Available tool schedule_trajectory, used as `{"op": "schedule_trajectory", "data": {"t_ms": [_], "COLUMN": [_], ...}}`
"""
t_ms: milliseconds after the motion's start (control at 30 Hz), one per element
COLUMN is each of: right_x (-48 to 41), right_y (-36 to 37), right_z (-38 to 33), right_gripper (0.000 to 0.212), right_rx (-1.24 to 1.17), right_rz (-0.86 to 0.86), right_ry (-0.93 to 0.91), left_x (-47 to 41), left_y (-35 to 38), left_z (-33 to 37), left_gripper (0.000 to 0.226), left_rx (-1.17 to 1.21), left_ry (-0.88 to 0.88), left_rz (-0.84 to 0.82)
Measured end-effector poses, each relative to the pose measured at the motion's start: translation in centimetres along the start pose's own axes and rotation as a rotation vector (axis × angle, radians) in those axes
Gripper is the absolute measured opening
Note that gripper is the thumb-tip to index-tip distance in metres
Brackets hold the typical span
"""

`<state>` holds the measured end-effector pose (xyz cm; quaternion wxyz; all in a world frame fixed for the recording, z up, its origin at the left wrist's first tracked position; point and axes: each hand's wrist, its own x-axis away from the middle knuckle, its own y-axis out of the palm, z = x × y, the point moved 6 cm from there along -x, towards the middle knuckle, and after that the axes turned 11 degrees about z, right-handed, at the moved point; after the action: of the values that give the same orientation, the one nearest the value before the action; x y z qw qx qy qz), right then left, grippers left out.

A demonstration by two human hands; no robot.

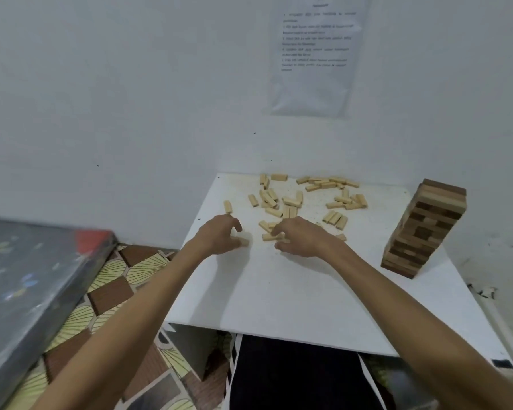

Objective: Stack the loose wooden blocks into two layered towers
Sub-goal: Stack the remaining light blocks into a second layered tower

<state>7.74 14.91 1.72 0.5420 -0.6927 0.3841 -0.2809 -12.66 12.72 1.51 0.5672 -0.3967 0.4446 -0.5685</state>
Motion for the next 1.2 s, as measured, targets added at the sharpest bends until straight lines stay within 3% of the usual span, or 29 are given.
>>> {"op": "schedule_trajectory", "data": {"t_ms": [167, 433, 633, 967, 1200], "right_x": [-1.9, -1.0, -0.2, 3.0, 3.4], "right_y": [2.4, 3.0, 2.8, 3.4, 4.6], "right_z": [-0.5, -0.9, -0.7, -2.1, -1.9], "right_gripper": [0.028, 0.025, 0.02, 0.06, 0.055], "right_rx": [0.12, 0.144, 0.031, -0.158, -0.275], "right_rz": [0.025, 0.227, 0.246, 0.165, 0.216], "right_ry": [-0.073, -0.102, -0.069, -0.089, -0.079], "left_x": [-1.0, -0.7, 0.2, 2.6, 4.0], "left_y": [1.9, 3.0, 3.0, 3.8, 3.9], "left_z": [-2.3, -1.3, -1.6, 0.0, 0.9], "left_gripper": [0.062, 0.023, 0.059, 0.041, 0.062], "left_rx": [0.041, 0.212, 0.23, 0.304, 0.245], "left_ry": [-0.097, -0.007, -0.097, -0.062, 0.047], "left_rz": [0.026, 0.159, 0.196, 0.157, 0.003]}}
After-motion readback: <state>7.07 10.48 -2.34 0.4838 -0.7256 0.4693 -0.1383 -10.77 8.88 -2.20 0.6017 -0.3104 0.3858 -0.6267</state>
